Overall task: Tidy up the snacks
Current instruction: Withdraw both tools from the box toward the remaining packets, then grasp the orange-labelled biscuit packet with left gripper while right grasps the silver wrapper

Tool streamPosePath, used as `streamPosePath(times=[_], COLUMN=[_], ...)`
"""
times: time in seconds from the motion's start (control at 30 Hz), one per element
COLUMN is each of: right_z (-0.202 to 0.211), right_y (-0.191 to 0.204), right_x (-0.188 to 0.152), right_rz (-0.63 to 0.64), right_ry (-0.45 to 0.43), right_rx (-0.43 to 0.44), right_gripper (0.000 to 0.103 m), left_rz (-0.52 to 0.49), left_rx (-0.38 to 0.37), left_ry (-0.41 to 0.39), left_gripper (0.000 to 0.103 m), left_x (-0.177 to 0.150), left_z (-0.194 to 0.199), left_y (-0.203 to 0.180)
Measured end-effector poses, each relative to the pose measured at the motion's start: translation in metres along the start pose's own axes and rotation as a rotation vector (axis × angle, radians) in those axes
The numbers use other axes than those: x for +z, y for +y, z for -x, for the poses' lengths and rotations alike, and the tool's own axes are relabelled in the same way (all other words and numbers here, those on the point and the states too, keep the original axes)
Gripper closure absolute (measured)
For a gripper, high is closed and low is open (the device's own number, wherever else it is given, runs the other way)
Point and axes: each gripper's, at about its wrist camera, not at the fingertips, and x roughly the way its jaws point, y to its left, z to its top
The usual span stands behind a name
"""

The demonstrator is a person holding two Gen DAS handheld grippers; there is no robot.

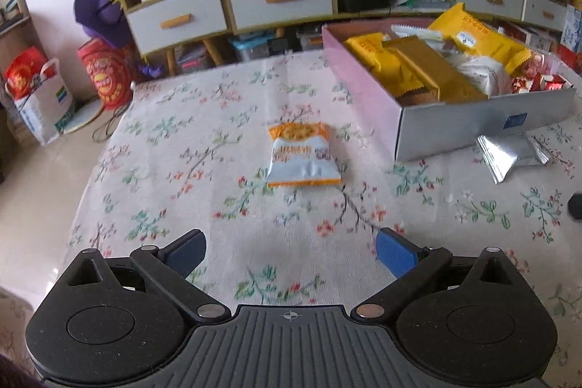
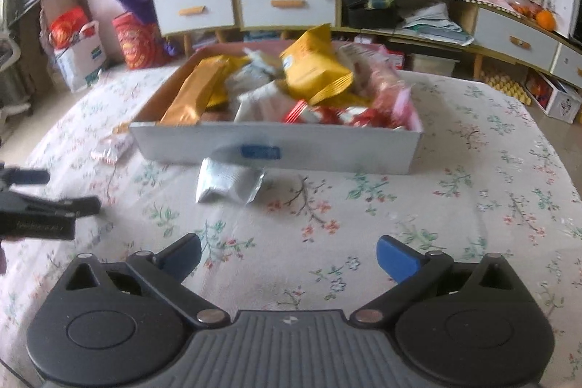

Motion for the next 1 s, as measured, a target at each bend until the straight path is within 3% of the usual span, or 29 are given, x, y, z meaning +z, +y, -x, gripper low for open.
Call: streamPosePath(times=[0.17, 0.4, 0.77, 1.0], right_z=[-0.014, -0.028, -0.04, -0.043], right_y=[0.005, 0.022, 0.031, 0.034], right_x=[-0.001, -0.001, 0.007, 0.01], right_rz=[0.015, 0.127, 0.175, 0.171], right_ry=[0.03, -0.035, -0.099, -0.113], right_rx=[0.016, 0.001, 0.047, 0.049], right_gripper=[0.014, 0.014, 0.014, 0.016], left_rz=[0.005, 0.118, 0.147, 0.149], left_rx=[-0.013, -0.071, -0.047, -0.047], left_ry=[-0.028, -0.023, -0.061, -0.081], left_gripper=[0.0, 0.0, 0.0, 0.009], left_x=[0.007, 0.019, 0.029, 0.03], left_z=[-0.011, -0.032, -0.047, -0.046], left_y=[0.002, 0.013, 0.009, 0.006])
